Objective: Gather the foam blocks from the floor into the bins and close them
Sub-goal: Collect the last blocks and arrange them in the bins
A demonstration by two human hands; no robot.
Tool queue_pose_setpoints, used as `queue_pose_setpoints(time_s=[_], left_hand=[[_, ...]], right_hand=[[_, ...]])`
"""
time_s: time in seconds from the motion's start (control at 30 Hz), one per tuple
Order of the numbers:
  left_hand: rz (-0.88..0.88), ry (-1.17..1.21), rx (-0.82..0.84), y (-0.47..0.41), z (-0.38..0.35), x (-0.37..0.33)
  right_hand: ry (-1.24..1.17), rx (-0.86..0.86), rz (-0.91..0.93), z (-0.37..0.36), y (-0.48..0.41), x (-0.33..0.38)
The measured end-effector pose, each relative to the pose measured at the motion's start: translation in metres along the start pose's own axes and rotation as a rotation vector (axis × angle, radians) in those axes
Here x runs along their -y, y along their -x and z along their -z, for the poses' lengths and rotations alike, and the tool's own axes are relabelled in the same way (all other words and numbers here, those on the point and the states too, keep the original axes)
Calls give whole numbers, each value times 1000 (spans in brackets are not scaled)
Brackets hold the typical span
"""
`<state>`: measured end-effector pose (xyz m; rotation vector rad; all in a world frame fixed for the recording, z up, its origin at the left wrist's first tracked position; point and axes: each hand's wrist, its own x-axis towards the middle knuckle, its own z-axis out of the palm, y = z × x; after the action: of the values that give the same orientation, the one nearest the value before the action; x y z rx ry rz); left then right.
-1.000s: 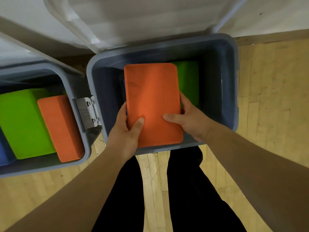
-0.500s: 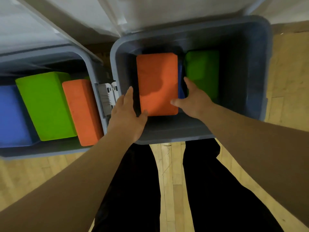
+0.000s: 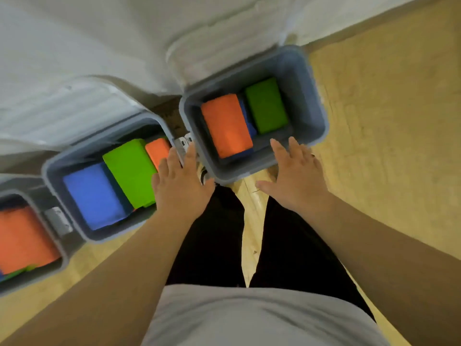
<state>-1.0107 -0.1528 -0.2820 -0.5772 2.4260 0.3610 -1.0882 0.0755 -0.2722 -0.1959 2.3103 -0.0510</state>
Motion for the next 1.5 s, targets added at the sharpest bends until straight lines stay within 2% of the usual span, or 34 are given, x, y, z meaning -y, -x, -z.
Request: queue_pose_setpoints(time_s=[0.27,0.57,0.77,0.87,1.07,1.23,1.37,1.5], left_hand=[[-466,-354,15,81,97,16],[-845,-585,-169,144,101,-7],[-1164,-689,-175,238,32,-19],[-1277,-795,-92,301,-13,-16],[-1614,-1002,1,440,-109,-26],[-1915,-1097,6,540,-164,-41],[-2021,-1196,6,595,-195,-60],[-2103,-1258,8,636,-236,-94]], right_hand=[[-202,-87,-284,-10,163,13],[-342,-176,-551,-72,299,-1],[-563,-221,-836,-192,430,13],[-658,-246,-993,-268,510,32],[-945,-310,-1407,-403,658,97],[-1126,-337,-1652,-458,721,130],[-1237,-374,-1779,-482,745,130],[-1326,-380,-1830,-501,761,102]])
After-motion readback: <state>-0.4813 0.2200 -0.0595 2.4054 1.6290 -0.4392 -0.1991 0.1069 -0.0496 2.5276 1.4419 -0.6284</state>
